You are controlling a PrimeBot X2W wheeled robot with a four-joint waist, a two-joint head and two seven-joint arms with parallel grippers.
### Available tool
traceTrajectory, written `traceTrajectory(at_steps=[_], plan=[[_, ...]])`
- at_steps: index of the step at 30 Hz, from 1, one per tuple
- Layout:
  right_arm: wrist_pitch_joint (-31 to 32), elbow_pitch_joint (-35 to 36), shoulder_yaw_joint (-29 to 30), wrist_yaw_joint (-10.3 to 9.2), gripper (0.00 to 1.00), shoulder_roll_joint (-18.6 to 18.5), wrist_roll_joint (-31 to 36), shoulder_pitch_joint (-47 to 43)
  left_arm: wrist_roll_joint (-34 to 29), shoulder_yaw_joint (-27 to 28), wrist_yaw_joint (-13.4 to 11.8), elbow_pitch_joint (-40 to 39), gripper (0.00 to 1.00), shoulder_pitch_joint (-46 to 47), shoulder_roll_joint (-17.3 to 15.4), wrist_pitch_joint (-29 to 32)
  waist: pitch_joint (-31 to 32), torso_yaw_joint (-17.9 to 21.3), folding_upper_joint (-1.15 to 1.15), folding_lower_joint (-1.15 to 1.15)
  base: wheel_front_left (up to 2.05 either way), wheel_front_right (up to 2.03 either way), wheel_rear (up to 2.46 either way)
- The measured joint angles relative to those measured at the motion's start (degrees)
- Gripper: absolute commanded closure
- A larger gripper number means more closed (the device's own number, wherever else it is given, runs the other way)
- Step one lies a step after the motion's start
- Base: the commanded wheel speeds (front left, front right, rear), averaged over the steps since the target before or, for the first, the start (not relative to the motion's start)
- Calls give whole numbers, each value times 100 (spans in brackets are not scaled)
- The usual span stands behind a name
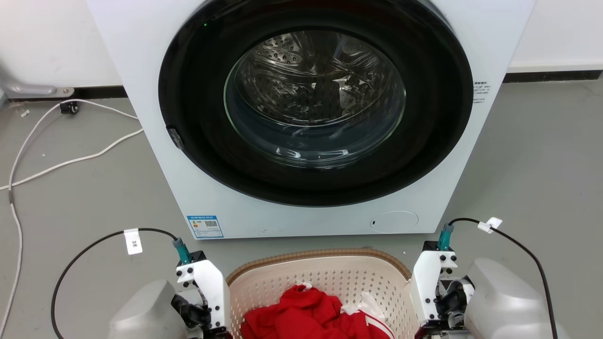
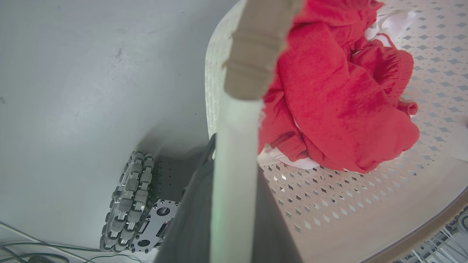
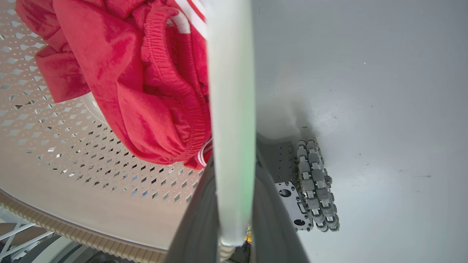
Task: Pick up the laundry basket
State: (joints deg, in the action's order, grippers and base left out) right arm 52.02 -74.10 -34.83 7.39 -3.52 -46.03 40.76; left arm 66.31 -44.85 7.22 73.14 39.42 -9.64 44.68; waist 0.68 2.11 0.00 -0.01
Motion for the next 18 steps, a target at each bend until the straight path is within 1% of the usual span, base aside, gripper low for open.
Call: traceTrajectory(at_steps=[18], plan=[[-26, 0, -23, 0, 100, -2, -22, -31, 52, -45, 0, 26, 100, -37, 16, -55, 22, 25, 0, 1, 0, 0, 0]])
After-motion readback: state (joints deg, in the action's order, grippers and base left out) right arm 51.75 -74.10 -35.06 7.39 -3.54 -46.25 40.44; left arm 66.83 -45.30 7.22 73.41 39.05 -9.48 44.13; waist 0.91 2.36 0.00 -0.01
